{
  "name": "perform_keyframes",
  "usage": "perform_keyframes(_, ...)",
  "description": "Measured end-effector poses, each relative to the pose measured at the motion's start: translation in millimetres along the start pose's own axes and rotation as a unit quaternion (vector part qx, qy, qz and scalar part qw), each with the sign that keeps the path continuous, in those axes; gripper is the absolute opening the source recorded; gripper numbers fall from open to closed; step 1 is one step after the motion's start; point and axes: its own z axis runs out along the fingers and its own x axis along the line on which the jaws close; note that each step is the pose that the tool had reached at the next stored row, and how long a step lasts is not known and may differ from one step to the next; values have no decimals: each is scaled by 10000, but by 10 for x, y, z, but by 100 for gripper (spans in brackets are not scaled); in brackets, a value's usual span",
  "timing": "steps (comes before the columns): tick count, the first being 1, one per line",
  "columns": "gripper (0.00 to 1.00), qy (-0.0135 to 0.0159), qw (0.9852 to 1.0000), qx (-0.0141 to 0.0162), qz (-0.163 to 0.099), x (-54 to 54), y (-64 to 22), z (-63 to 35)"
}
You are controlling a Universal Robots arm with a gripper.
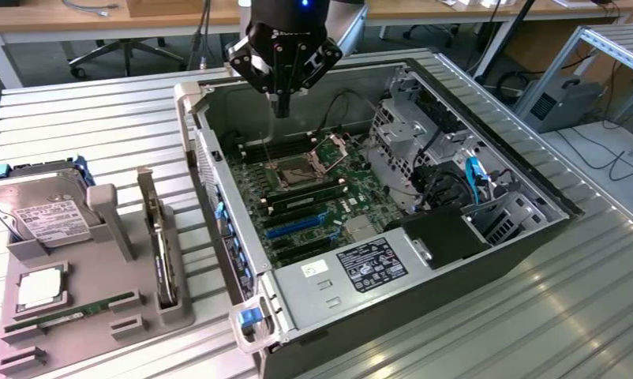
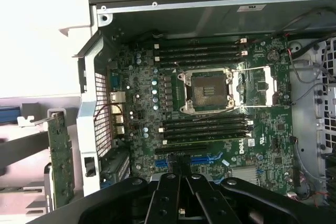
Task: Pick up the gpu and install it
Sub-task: 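Reach for the gpu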
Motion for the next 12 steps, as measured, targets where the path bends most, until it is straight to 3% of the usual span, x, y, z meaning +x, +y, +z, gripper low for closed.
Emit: perform_keyframes(12,11,0,10000,0,0,102,-7,-3)
